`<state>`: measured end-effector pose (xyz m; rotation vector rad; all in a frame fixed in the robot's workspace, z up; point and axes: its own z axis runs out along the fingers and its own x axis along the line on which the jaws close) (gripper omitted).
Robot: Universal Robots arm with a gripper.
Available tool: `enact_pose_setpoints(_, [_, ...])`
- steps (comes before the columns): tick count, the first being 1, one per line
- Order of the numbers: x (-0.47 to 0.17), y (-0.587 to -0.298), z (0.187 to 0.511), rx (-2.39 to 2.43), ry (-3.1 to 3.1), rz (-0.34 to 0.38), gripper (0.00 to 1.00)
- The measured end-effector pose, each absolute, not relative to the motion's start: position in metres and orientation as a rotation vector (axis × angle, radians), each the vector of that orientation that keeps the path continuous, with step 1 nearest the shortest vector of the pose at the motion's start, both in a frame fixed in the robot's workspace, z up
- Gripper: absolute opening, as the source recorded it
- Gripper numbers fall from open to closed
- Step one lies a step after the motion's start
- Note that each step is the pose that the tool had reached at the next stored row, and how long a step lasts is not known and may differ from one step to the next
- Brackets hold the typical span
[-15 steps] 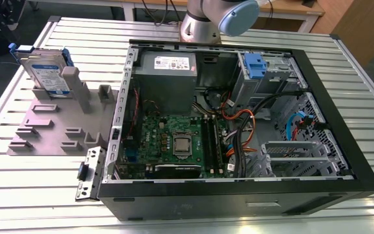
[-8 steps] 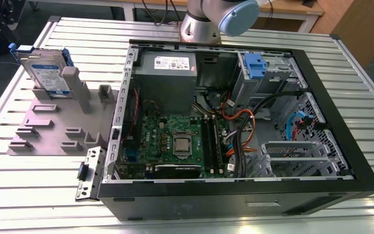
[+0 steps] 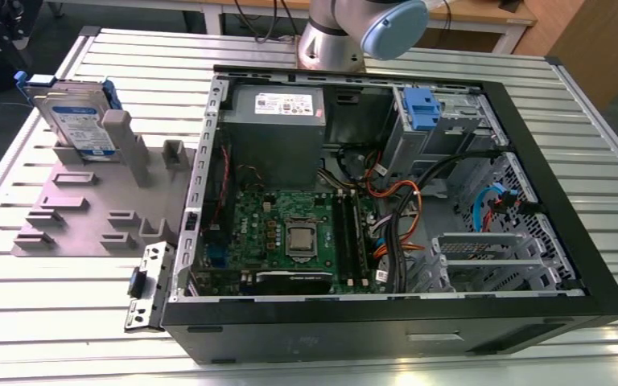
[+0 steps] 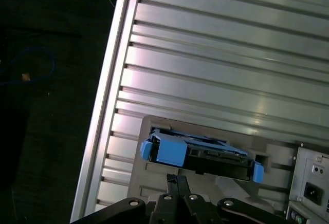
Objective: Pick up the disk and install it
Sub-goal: 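Pick up the disk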
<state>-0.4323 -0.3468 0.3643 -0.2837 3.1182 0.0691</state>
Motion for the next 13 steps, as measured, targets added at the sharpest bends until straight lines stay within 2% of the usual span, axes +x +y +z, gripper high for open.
enact_pose_setpoints(13, [-0.4324, -0.3468, 0.3643, -0.291, 3.118, 0.069, 0.11])
